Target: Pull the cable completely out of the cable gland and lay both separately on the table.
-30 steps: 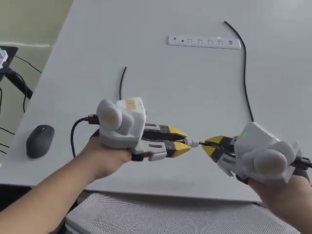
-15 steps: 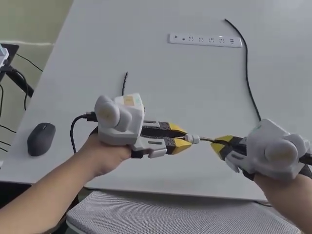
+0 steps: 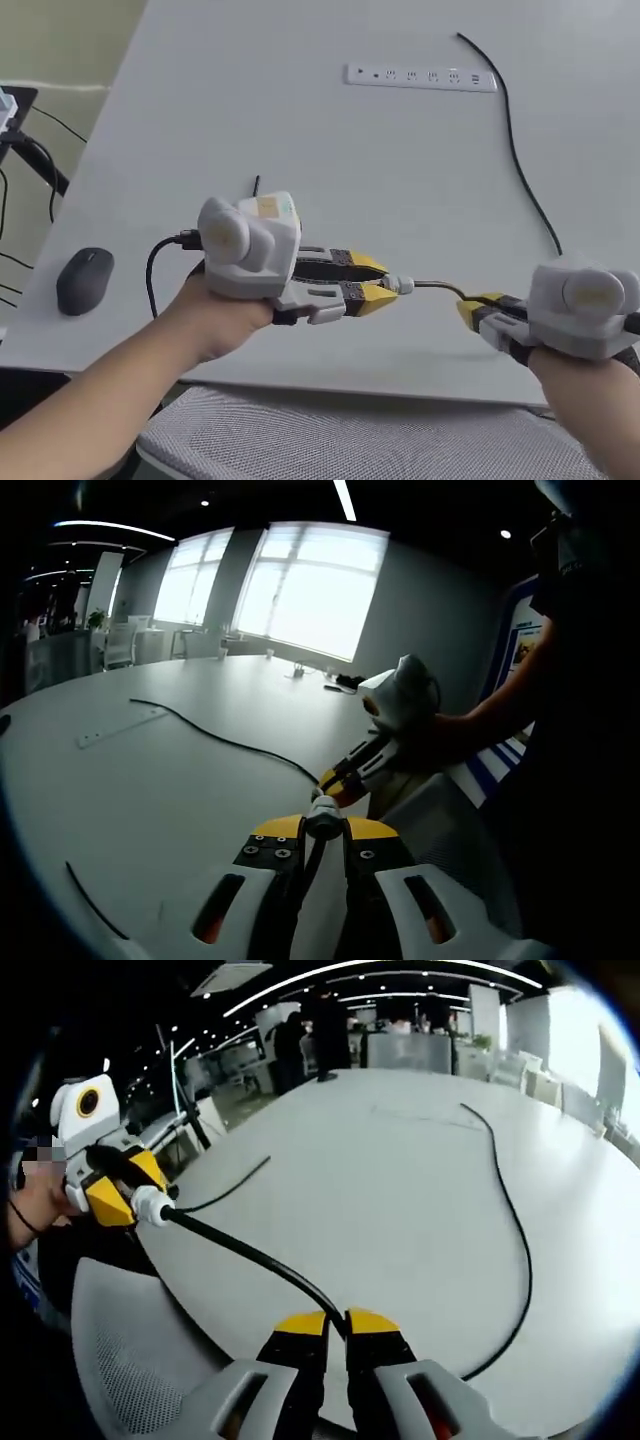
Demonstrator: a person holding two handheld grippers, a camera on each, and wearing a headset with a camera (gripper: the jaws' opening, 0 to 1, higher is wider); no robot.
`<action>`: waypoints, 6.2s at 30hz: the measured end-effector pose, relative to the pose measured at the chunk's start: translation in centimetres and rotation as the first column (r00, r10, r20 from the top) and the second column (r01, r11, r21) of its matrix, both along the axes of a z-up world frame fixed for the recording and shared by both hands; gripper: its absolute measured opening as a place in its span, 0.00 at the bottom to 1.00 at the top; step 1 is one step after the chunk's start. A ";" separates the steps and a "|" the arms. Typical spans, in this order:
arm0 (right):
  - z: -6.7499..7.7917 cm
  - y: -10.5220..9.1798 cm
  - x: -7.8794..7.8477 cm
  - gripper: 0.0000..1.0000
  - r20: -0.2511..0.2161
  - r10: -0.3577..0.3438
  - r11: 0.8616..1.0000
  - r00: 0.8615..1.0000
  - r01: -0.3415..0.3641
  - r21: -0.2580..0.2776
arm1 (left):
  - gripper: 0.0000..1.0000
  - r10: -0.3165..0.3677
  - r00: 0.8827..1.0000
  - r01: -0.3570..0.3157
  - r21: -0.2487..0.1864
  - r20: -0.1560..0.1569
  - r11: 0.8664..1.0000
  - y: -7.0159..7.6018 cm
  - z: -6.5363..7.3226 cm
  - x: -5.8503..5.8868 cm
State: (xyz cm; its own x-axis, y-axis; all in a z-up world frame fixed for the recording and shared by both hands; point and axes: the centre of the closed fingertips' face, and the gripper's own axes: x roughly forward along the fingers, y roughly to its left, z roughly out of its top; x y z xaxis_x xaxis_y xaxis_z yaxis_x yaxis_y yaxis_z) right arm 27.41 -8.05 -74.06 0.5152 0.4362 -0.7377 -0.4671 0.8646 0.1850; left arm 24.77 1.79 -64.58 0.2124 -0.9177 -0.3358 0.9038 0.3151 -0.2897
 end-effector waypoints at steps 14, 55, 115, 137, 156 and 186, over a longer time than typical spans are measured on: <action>-0.4 0.1 -0.5 0.01 -0.024 -0.022 1.000 0.999 0.022 0.011 | 0.15 0.001 1.000 -0.001 0.005 -0.002 1.000 0.2 0.0 0.2; 6.4 7.2 -2.6 0.20 0.218 0.465 0.883 0.858 -0.435 -0.175 | 0.15 -0.012 1.000 0.012 0.017 -0.005 1.000 0.7 -0.2 -0.3; 1.7 1.6 -0.1 0.00 0.080 0.101 0.995 0.992 -0.102 0.006 | 0.15 0.029 1.000 -0.029 0.022 0.002 0.999 0.3 0.2 -0.4; 0.5 1.2 -0.6 0.00 0.047 0.051 0.998 0.998 -0.053 0.034 | 0.15 0.023 1.000 -0.023 0.037 0.008 0.999 0.3 -0.3 -0.3; 1.5 1.6 -1.0 0.01 0.147 0.180 0.983 0.973 -0.182 -0.006 | 0.15 0.036 0.999 -0.036 0.036 -0.016 0.999 0.6 -0.5 0.1; 7.0 8.7 -2.9 0.11 0.322 0.648 0.760 0.690 -0.555 -0.338 | 0.15 -0.001 1.000 0.002 0.051 -0.023 0.999 0.3 -0.5 -1.0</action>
State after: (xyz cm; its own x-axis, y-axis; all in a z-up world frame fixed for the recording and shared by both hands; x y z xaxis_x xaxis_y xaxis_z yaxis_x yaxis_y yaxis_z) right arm 24.55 0.62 -67.10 0.4558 0.6250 -0.6338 -0.8883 0.3643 -0.2796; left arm 23.72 2.10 -65.12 0.2029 -0.8995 -0.3869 0.8973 0.3290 -0.2944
